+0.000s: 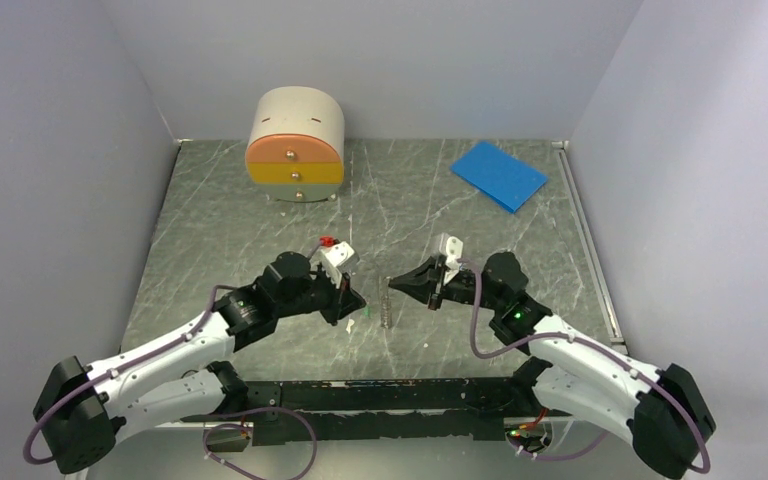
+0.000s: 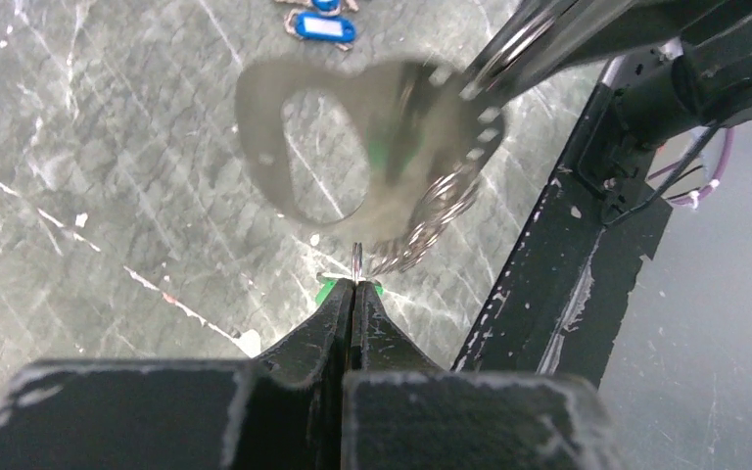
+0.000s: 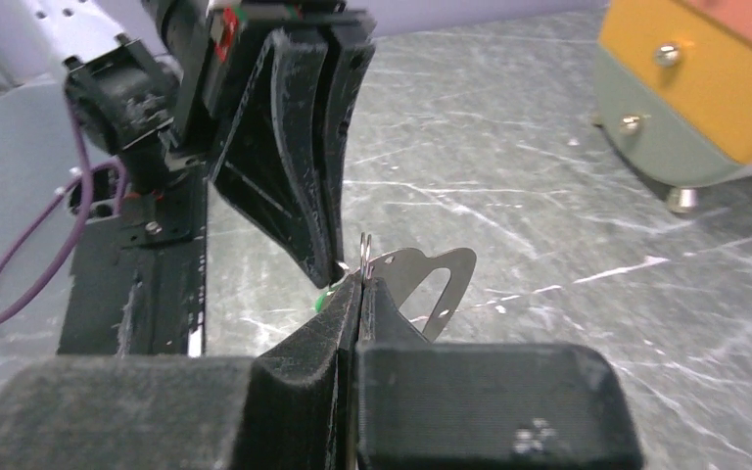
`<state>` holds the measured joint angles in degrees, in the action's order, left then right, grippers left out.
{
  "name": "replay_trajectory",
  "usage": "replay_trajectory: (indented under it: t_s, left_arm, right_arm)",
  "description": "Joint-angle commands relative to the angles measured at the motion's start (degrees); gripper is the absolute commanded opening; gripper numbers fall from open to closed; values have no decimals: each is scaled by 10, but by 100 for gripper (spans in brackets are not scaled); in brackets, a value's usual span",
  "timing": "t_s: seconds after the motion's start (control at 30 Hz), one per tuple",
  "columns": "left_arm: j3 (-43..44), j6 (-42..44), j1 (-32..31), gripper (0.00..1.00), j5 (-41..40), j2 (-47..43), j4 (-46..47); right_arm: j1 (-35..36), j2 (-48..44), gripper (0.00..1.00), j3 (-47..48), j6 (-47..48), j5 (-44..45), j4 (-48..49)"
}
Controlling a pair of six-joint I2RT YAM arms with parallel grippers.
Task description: Remove the keys from the keyring
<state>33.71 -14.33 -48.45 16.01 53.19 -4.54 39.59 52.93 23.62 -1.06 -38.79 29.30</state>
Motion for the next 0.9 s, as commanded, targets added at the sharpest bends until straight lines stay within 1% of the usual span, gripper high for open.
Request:
replay_trajectory:
  t_s: [0.0,0.07,0.17,0.23,0.33,0.4,0.5,0.57,0.67,0.77,0.83,0.87]
  left_arm:
    - [-8,-32,0,3,-29,20,20]
    - [-10,-39,1,3,-40,37,26]
    - [-20,-57,1,4,-89,68,40]
    - [-28,-69,4,5,-102,96,70]
    - [-27,-81,11,5,-83,155,128]
    - [-16,-88,17,5,-50,207,185]
    - [16,-90,23,7,-20,280,221]
    - [27,-100,31,13,-13,318,243]
    - [23,-126,63,24,-2,338,265]
    - [-11,-160,99,42,-6,316,292]
    - [-31,-165,111,53,-20,283,281]
    - [-35,-164,114,57,-28,262,265]
  right_arm:
    - [1,-64,0,-4,3,96,-14]
    - [0,-87,0,-5,6,127,-42]
    - [0,-114,0,-4,26,160,-80]
    - [0,-133,0,-8,24,182,-92]
    - [0,-164,0,-17,17,229,-105]
    - [0,-180,0,-16,21,254,-124]
    - [0,-193,0,-10,23,275,-153]
    - [0,-196,0,-6,19,279,-170]
    - [0,-196,0,-1,12,278,-193]
    - [0,-196,0,2,-5,279,-206]
    - [0,-196,0,4,-12,292,-210]
    - [0,-194,0,5,-16,301,-210]
